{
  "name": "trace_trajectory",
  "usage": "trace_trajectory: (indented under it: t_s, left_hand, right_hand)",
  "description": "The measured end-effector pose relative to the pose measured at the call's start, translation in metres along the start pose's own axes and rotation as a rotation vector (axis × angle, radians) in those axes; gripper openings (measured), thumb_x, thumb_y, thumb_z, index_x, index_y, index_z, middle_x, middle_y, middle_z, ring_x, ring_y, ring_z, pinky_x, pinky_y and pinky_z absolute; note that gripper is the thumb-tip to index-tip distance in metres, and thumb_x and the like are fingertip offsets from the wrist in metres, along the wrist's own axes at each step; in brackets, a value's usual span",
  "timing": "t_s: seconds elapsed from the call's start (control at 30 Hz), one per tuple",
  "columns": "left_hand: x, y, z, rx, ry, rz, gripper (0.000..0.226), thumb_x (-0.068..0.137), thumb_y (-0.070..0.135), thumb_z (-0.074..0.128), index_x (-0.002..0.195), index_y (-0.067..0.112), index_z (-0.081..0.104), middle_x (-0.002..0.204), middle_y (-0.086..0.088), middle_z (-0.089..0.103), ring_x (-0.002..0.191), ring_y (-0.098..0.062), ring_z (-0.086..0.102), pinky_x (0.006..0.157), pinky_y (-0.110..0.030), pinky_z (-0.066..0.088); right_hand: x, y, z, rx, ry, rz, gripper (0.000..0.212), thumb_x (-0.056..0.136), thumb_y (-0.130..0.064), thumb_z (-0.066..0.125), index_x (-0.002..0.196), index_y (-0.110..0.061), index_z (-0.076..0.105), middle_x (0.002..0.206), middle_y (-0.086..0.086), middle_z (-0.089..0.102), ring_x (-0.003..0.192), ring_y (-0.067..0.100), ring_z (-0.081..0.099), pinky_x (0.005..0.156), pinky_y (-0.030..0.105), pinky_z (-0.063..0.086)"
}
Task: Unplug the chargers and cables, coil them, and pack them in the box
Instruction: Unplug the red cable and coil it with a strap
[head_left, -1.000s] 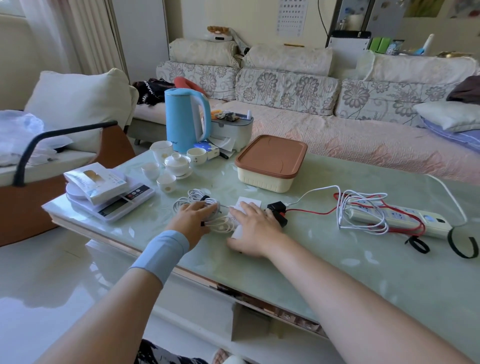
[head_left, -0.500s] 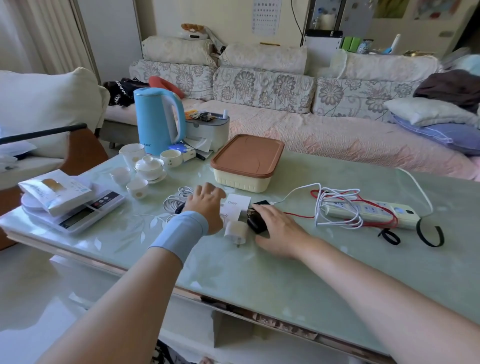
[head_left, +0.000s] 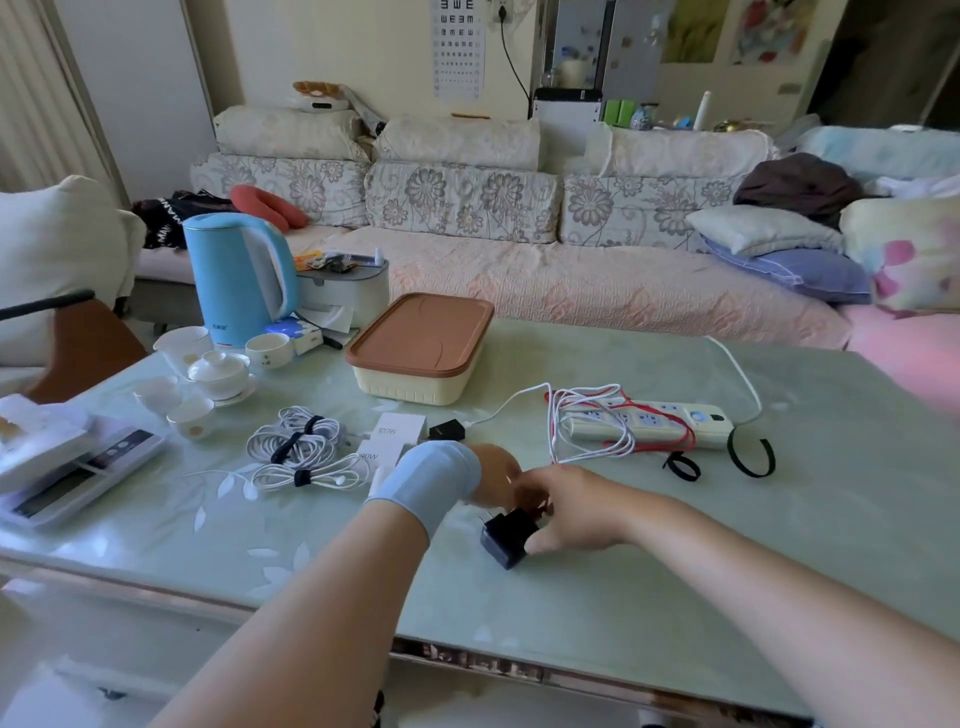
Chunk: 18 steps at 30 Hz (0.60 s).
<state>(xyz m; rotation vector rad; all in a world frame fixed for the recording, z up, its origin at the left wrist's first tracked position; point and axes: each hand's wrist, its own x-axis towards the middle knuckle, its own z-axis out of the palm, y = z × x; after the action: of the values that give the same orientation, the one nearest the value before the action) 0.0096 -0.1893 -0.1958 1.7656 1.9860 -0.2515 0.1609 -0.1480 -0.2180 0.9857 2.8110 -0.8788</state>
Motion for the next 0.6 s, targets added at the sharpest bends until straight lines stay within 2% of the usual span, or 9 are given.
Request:
trace_trajectory:
  t_s: [0.07,0.13,0.17,0.23,0.33,0.43,0.5,0.6]
  left_hand:
    - [0.001,0.016,-0.002,-0.063,-0.082,0.039,0.034,0.091,0.025,0.051,0.122,0.017,0.062,0.114,-0.002,0.068,0.103,-0.021,0.067,0.093,-0.034,0.052]
    - [0.001,0.031,-0.005,-0.172,-0.136,0.083,0.032,0.092,0.027,0.048,0.117,0.015,0.065,0.102,0.006,0.071,0.092,-0.014,0.070,0.090,-0.031,0.053]
    - [0.004,0.038,-0.007,-0.173,-0.131,0.103,0.033,0.092,0.027,0.047,0.116,0.016,0.066,0.102,0.008,0.071,0.090,-0.012,0.071,0.091,-0.031,0.053]
    - [0.015,0.047,-0.008,-0.083,0.002,0.098,0.031,0.092,0.021,0.048,0.116,0.020,0.067,0.110,0.007,0.070,0.093,-0.014,0.070,0.092,-0.031,0.052]
    - [0.033,0.056,-0.012,-0.109,0.366,0.080,0.026,0.089,0.019,0.051,0.106,0.033,0.066,0.116,0.006,0.061,0.097,-0.020,0.061,0.084,-0.026,0.049]
    - [0.049,0.063,-0.013,-0.063,0.488,0.226,0.026,0.086,0.019,0.060,0.107,0.034,0.065,0.127,0.004,0.053,0.107,-0.021,0.057,0.094,-0.029,0.045]
    - [0.059,0.069,-0.009,0.046,0.444,0.252,0.034,0.084,0.025,0.065,0.116,0.037,0.062,0.135,0.007,0.047,0.113,-0.022,0.056,0.098,-0.034,0.045]
    - [0.071,0.078,-0.004,0.185,0.294,0.174,0.045,0.084,0.034,0.066,0.128,0.036,0.056,0.133,0.007,0.055,0.120,-0.022,0.054,0.098,-0.035,0.046]
  right_hand:
    - [-0.011,0.016,-0.008,0.232,-0.064,0.045,0.030,0.078,-0.018,0.074,0.105,-0.026,0.065,0.098,-0.012,0.068,0.084,0.003,0.064,0.077,0.025,0.052]
    - [-0.019,0.030,-0.015,0.387,-0.057,0.098,0.023,0.085,-0.013,0.067,0.108,-0.018,0.066,0.095,0.000,0.071,0.079,0.009,0.068,0.064,0.032,0.055]
    - [-0.021,0.036,-0.019,0.387,-0.037,0.131,0.020,0.088,-0.012,0.062,0.108,-0.017,0.065,0.093,0.003,0.071,0.078,0.013,0.069,0.058,0.033,0.055]
    - [-0.023,0.048,-0.025,0.325,-0.008,0.218,0.017,0.090,-0.011,0.055,0.105,-0.016,0.062,0.090,0.005,0.069,0.071,0.018,0.070,0.049,0.031,0.053]
    - [-0.019,0.064,-0.032,0.202,0.004,0.336,0.017,0.088,-0.018,0.054,0.105,-0.018,0.056,0.089,0.005,0.066,0.059,0.020,0.068,0.042,0.027,0.049]
    - [-0.019,0.077,-0.035,0.096,0.089,0.393,0.016,0.083,-0.027,0.060,0.097,-0.024,0.053,0.085,0.007,0.070,0.051,0.018,0.064,0.044,0.024,0.047]
    - [-0.020,0.081,-0.036,-0.046,0.170,0.392,0.025,0.079,-0.033,0.065,0.098,-0.018,0.058,0.083,0.006,0.071,0.061,0.020,0.067,0.052,0.025,0.046]
    - [-0.016,0.088,-0.032,-0.143,0.278,0.364,0.034,0.080,-0.037,0.069,0.101,-0.010,0.066,0.098,0.004,0.071,0.092,0.025,0.065,0.069,0.031,0.046]
